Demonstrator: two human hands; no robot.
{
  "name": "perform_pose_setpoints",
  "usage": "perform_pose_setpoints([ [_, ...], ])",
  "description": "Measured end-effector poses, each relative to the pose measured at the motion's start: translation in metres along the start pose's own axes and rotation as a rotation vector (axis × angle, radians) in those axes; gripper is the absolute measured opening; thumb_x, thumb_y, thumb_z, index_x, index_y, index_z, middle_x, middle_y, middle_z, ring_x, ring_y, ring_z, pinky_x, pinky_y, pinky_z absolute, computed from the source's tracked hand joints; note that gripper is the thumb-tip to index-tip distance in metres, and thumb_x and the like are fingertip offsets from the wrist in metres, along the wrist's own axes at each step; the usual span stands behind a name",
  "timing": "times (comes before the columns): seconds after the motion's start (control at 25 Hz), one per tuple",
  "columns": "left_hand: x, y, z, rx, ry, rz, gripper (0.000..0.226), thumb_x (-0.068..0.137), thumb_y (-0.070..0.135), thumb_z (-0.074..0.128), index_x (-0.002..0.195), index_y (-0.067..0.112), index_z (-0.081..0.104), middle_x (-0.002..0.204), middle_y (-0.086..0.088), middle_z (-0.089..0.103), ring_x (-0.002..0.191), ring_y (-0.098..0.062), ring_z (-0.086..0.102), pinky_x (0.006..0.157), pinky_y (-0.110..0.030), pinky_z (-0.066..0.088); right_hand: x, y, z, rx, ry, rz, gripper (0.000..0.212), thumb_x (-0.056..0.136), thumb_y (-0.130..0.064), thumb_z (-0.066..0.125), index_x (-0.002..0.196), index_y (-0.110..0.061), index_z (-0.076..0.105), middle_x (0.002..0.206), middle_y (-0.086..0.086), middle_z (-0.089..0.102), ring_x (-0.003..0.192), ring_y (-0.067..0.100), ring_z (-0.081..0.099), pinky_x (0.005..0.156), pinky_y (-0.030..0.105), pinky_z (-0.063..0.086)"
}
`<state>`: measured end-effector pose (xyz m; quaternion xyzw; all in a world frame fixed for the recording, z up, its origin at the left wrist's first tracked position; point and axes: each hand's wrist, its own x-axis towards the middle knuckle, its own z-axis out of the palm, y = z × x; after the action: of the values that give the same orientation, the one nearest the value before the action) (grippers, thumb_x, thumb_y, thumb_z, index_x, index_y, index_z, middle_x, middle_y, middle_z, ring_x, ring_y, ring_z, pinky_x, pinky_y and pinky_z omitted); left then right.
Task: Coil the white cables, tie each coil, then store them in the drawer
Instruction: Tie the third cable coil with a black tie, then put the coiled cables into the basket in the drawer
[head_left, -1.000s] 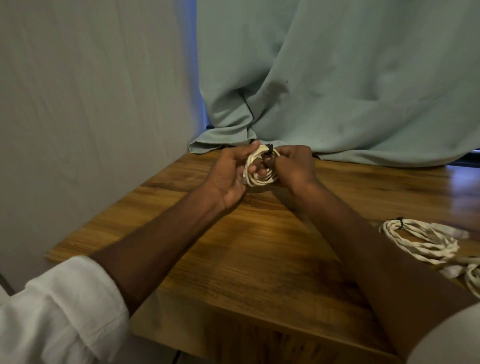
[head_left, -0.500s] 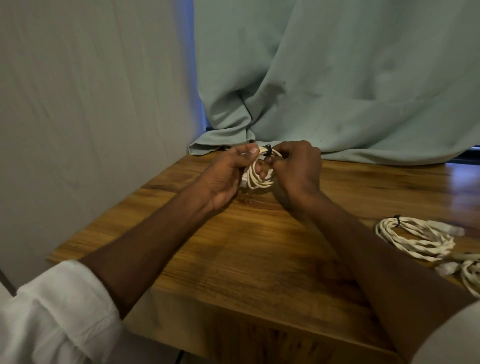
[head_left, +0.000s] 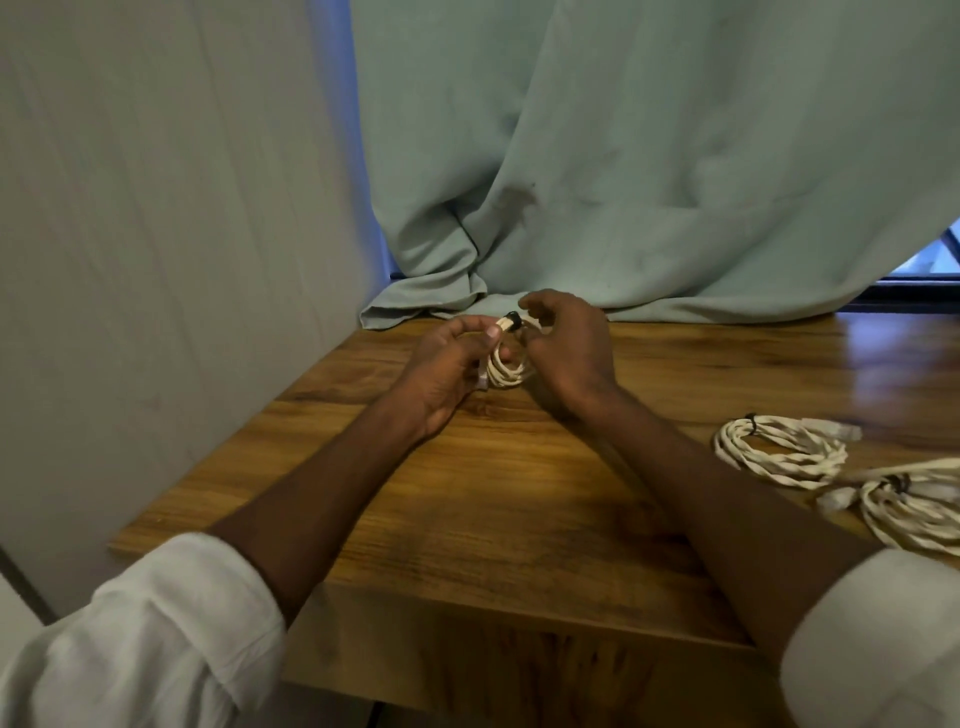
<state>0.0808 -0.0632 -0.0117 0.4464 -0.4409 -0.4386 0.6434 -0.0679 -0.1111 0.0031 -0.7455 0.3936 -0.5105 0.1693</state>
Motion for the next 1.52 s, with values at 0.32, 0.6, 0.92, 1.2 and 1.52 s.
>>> perform_pose_setpoints([
  [0.32, -0.018, 0.005, 0.018, -0.160, -0.082, -0.087, 0.044, 0.098, -0.006, 0.057, 0.142, -0.009, 0.049, 0.116, -0.025, 0.070, 0.101, -0.033, 0.072, 0.096, -0.059, 0.057, -0.010, -0.040, -0.072, -0.076, 0.002, -0.020, 0.024, 0.089, -0.009, 0.065, 0.101, -0.021, 0.082, 0.098, -0.005, 0.080, 0.089, 0.008, 0.072, 0.084, 0.026, 0.058],
  [0.6, -0.066, -0.021, 0.090, 0.030, -0.060, -0.078, 0.037, 0.090, -0.006, 0.060, 0.127, -0.005, 0.059, 0.099, -0.024, 0.073, 0.085, -0.033, 0.072, 0.078, -0.044, 0.061, -0.044, -0.018, -0.200, -0.551, -0.088, 0.016, 0.019, 0.089, -0.017, 0.070, 0.104, -0.022, 0.081, 0.104, 0.005, 0.079, 0.098, 0.024, 0.072, 0.086, 0.033, 0.057],
  [0.92, -0.084, -0.033, 0.099, 0.778, 0.081, 0.216, 0.014, 0.102, 0.032, 0.059, 0.111, 0.022, 0.064, 0.102, -0.003, 0.072, 0.087, -0.020, 0.067, 0.076, -0.037, 0.052, -0.084, 0.007, -0.216, -0.909, -0.698, 0.191, 0.060, 0.094, -0.059, 0.063, 0.135, -0.016, 0.061, 0.138, 0.011, 0.063, 0.124, 0.030, 0.059, 0.095, 0.037, 0.047],
  [1.2, -0.095, -0.032, 0.106, 0.950, -0.065, 0.309, 0.029, 0.109, 0.038, 0.047, 0.119, 0.016, 0.061, 0.083, 0.000, 0.068, 0.082, -0.023, 0.068, 0.072, -0.037, 0.049, -0.097, 0.010, -0.186, -1.047, -0.823, 0.177, 0.075, 0.105, -0.065, 0.028, 0.163, -0.018, 0.023, 0.168, 0.024, 0.021, 0.155, 0.042, 0.022, 0.122, 0.056, 0.020],
  [1.52, -0.109, -0.028, 0.105, 1.266, -0.075, 0.569, 0.044, 0.091, 0.057, 0.067, 0.122, 0.026, 0.070, 0.128, -0.004, 0.054, 0.120, -0.024, 0.046, 0.094, -0.038, 0.040, -0.087, 0.023, -0.200, -0.912, -0.800, 0.138, 0.072, 0.100, -0.054, 0.048, 0.160, -0.022, 0.026, 0.163, 0.017, 0.035, 0.146, 0.037, 0.040, 0.117, 0.050, 0.034],
])
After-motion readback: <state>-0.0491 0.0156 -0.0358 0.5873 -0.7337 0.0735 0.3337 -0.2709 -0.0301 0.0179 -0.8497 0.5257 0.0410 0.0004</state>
